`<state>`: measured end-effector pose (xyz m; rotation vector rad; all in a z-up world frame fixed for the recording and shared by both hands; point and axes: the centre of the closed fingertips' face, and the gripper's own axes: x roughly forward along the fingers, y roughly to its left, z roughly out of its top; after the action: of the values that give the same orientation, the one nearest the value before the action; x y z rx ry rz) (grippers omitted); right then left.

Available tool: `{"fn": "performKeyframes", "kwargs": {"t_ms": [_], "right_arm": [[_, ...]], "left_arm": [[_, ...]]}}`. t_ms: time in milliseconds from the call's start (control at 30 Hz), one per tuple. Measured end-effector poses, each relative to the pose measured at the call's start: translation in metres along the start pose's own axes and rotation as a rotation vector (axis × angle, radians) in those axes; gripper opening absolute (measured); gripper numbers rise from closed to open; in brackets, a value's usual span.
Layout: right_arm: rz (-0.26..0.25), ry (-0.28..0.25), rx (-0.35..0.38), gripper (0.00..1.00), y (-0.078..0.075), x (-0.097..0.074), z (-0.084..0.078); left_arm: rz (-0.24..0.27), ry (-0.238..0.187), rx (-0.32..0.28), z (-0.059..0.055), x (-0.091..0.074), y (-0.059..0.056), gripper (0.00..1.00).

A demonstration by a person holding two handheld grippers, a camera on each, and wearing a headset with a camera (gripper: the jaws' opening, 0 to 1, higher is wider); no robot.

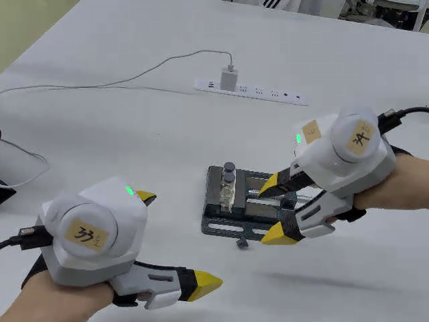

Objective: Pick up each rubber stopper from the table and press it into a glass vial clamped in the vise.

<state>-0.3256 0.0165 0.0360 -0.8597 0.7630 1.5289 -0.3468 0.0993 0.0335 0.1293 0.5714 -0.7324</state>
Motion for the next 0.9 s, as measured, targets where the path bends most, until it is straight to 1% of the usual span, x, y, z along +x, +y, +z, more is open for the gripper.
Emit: {"fn": "performKeyframes", "kwargs": {"t_ms": [67,100,200,233,400,467,600,667,900], "right_arm": [[0.009,0.001,-0.024,0.38,0.003,0.003,-0.002],[0.018,-0.002,-0.061,0.37,0.004,0.005,-0.003],[0.046,-0.009,-0.133,0.32,0.008,0.011,-0.005],[0.054,-0.009,-0.14,0.31,0.009,0.013,-0.007],[0.092,0.018,-0.222,0.25,0.01,0.024,-0.015],[0.103,0.026,-0.239,0.24,0.01,0.027,-0.017],[0.107,0.013,-0.25,0.21,0.005,0.033,-0.016],[0.113,0.013,-0.271,0.2,0.004,0.036,-0.017],[0.134,0.015,-0.329,0.16,0.005,0.044,-0.019]], "left_arm": [[-0.001,0.0,-0.001,0.0,0.0,-0.001,0.95],[-0.003,0.002,0.0,-0.001,0.0,-0.002,0.95],[-0.004,0.009,0.001,-0.002,0.0,-0.004,0.95],[-0.005,0.011,0.0,-0.003,0.0,-0.005,0.95],[-0.001,0.022,-0.004,-0.006,-0.001,-0.006,0.94],[0.001,0.023,-0.006,-0.006,-0.001,-0.006,0.94],[0.003,0.031,-0.011,-0.009,-0.001,-0.007,0.94],[0.003,0.036,-0.015,-0.011,-0.001,-0.007,0.94],[0.007,0.043,-0.027,-0.015,-0.001,-0.008,0.94]]}}
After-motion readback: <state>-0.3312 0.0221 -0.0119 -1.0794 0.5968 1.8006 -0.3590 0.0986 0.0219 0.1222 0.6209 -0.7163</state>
